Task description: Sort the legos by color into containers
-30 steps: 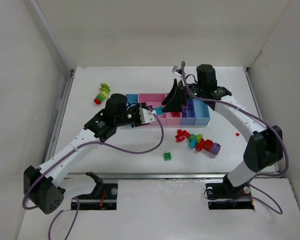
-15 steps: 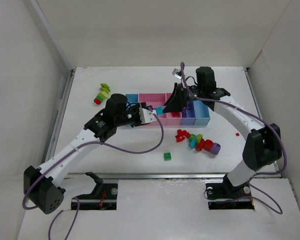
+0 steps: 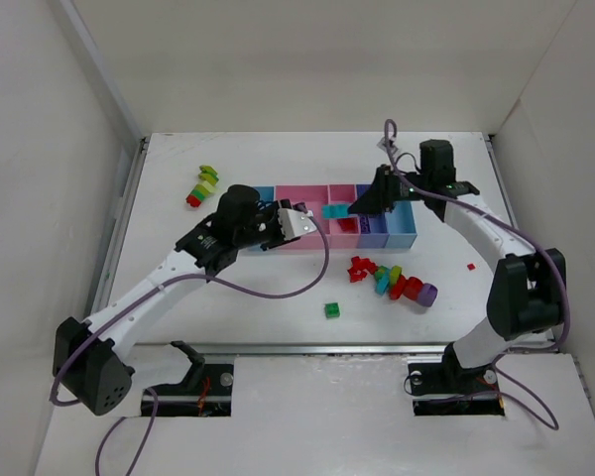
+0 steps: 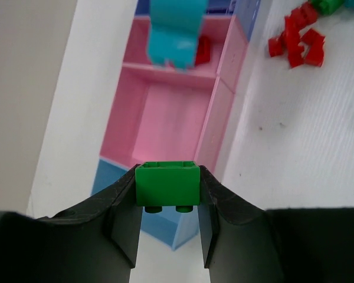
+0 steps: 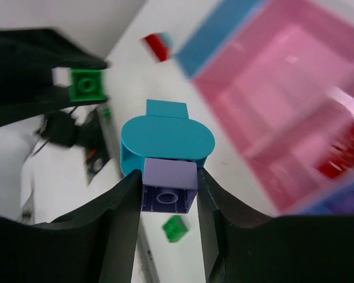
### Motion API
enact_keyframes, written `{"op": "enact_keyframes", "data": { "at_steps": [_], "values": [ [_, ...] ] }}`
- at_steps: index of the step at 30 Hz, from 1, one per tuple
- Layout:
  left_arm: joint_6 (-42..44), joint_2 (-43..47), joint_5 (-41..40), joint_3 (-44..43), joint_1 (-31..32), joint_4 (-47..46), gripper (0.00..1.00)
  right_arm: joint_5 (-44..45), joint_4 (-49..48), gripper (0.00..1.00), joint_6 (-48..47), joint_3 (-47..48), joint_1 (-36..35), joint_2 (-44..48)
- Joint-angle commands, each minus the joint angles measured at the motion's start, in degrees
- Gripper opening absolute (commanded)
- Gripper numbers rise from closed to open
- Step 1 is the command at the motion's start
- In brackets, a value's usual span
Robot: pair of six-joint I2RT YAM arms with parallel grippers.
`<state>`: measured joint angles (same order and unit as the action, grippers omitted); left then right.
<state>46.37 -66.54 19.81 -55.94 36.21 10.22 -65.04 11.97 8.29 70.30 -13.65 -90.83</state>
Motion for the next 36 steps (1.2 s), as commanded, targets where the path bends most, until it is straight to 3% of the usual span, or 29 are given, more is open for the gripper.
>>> {"op": "enact_keyframes", "data": {
  "at_steps": [1,3,9,13,17,18,22,28,31,36],
  "values": [
    [-4.4,-2.5,-6.0,-1.5,-0.7,0.9,0.00,11.8,-1.9,0.00,3.4,-1.6,4.5,3.3],
    [-5.8,-3.7,-6.5,-1.5,-0.7,1.6,0.00,16.9,-1.9,0.00,5.5,-2.1,5.6,3.3],
    [-6.5,-5.0,-5.4,-2.7,-0.7,2.3,0.00,15.4,-2.7,0.00,5.5,-0.3,5.0,1.9],
    [-5.1,-5.5,-0.5,-3.8,-0.7,5.2,0.00,15.4,-2.7,0.00,5.0,-0.3,5.6,2.5],
    [-0.9,-6.1,13.5,-5.1,-1.8,13.2,0.00,15.4,-2.2,0.00,4.4,-1.4,5.6,3.6],
    [0.7,-5.4,22.4,-5.1,-4.0,13.8,0.00,15.4,-2.2,0.00,3.8,-1.4,5.6,4.2],
    [10.0,-1.5,33.0,-3.2,-6.2,12.4,0.00,14.8,-1.7,0.00,2.8,-1.4,6.2,5.6],
    [11.7,-5.3,33.0,-7.2,-6.8,14.8,0.00,14.8,0.7,0.00,1.1,-0.9,7.2,7.3],
    [-3.7,-8.5,27.4,-7.8,-8.2,6.2,0.00,15.5,2.4,0.00,-0.6,-0.3,7.2,7.9],
    [-18.9,-17.1,11.7,-12.1,-12.8,1.7,0.00,15.5,2.4,0.00,-1.1,-0.3,7.2,7.9]
  ]
}}
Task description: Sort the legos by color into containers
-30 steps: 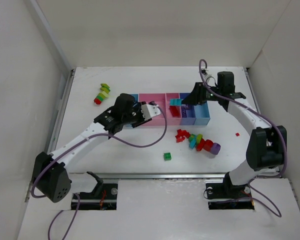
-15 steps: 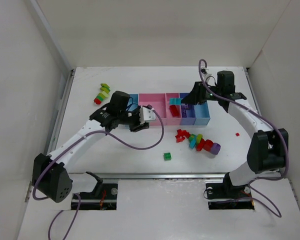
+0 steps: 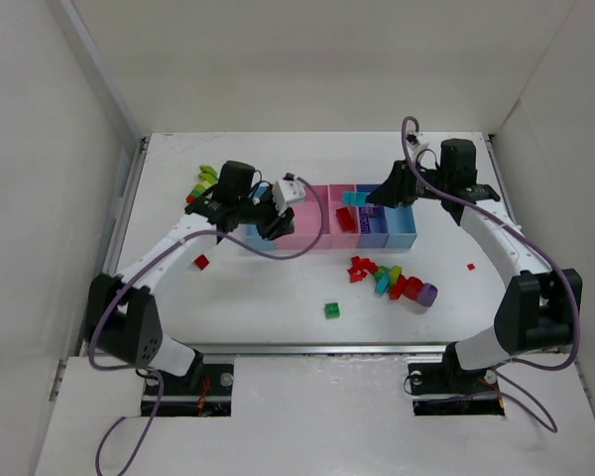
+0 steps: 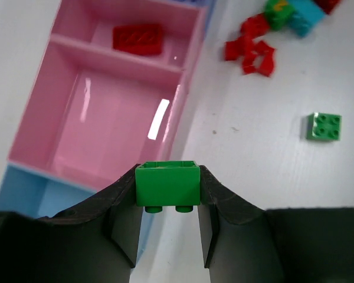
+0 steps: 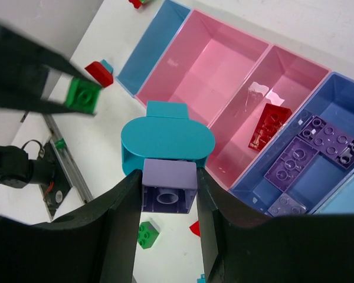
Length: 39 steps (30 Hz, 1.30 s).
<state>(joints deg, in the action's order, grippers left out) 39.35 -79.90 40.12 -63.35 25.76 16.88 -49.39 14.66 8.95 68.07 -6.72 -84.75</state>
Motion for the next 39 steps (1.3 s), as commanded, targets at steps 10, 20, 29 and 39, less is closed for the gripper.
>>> {"op": "enact_keyframes", "data": {
  "at_steps": [10,20,29,39],
  "values": [
    [-25.3,-13.4,-3.6,-11.5,-10.7,-3.6,0.00,-0.2,-0.3,0.00,-2.3,2.0,0.3,1.8],
    [-18.3,-18.7,-13.7,-14.9,-8.5,-0.7,0.00,-0.2,0.7,0.00,-2.3,3.0,0.3,0.6],
    [-13.2,-23.8,-13.1,-18.7,-3.3,0.9,0.00,0.4,1.8,0.00,-2.8,3.6,0.3,0.1],
    [-12.6,-22.7,-13.7,-16.9,-3.3,0.1,0.00,1.0,1.8,0.00,-2.8,2.4,0.3,1.8]
  ]
}}
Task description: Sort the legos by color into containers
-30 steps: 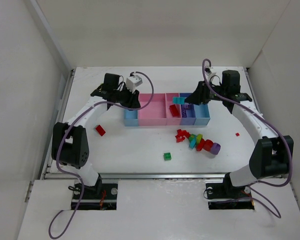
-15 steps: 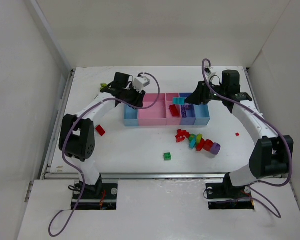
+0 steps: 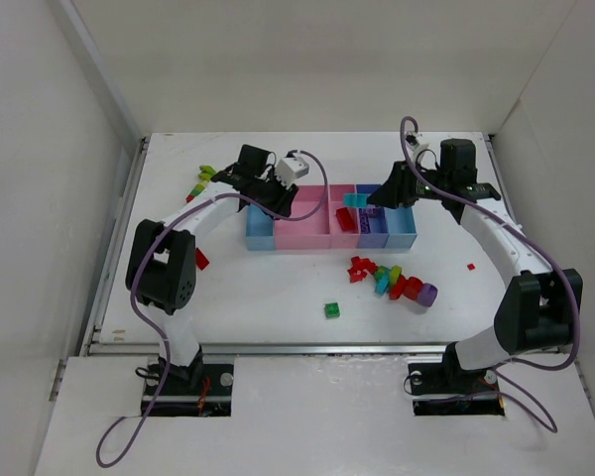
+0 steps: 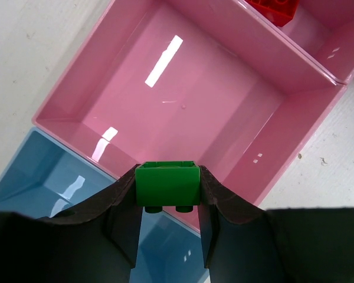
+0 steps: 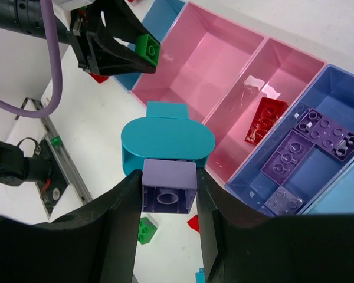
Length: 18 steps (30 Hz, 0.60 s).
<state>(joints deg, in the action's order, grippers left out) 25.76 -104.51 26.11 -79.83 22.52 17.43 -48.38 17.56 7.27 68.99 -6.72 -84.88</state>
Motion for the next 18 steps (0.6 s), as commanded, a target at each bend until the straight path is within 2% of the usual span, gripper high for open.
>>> {"op": "enact_keyframes", "data": {
  "at_steps": [1,18],
  "values": [
    [1.0,1.9,0.3,-0.4,0.0,-0.5,0.00,0.0,-0.6,0.00,-1.1,1.5,0.3,1.9],
    [4.6,7.5,-1.8,3.4,-2.9,-2.1,0.00,0.5,-0.1,0.00,-1.1,0.4,0.3,2.4]
  ]
}}
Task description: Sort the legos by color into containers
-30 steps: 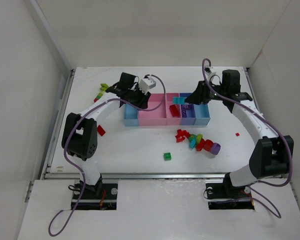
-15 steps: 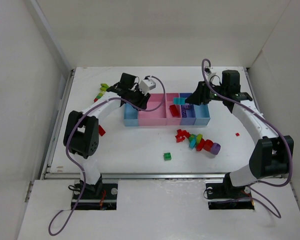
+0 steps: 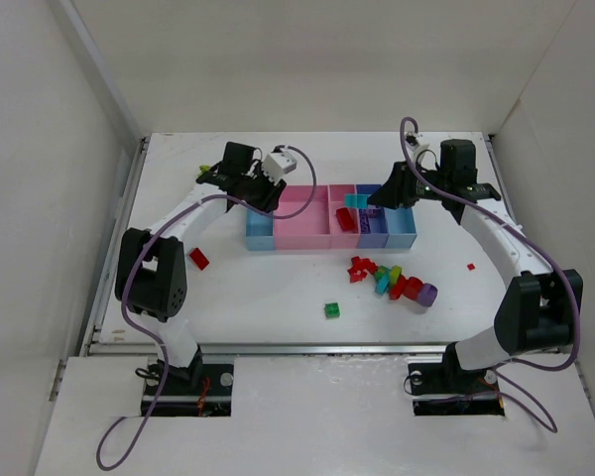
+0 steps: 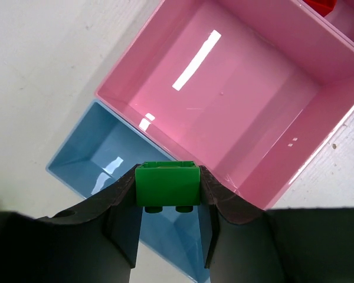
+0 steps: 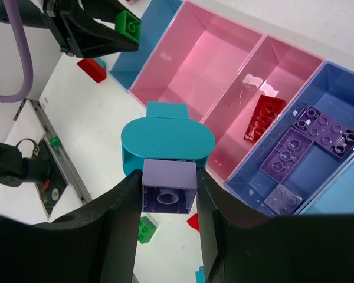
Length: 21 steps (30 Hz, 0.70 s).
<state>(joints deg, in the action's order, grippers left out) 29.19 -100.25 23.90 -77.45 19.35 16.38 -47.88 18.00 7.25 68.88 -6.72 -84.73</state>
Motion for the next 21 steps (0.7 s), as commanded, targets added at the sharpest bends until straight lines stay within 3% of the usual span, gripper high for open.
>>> {"op": "enact_keyframes", "data": {
  "at_steps": [1,8,12,21],
  "values": [
    [1.1,3.2,0.4,1.0,0.2,-1.0,0.00,0.0,-0.5,0.00,-1.1,0.6,0.3,2.3],
    [2.4,2.2,1.0,0.4,0.2,0.2,0.00,0.0,-0.5,0.00,-1.6,0.6,0.3,2.3],
    [4.1,1.6,1.0,-1.6,3.5,1.5,0.00,0.0,-0.5,0.00,-1.6,0.6,0.3,2.3],
    [2.6,1.5,1.8,-1.0,0.8,1.5,0.00,0.6,0.6,0.00,-2.7,0.6,0.3,2.8]
  ]
}}
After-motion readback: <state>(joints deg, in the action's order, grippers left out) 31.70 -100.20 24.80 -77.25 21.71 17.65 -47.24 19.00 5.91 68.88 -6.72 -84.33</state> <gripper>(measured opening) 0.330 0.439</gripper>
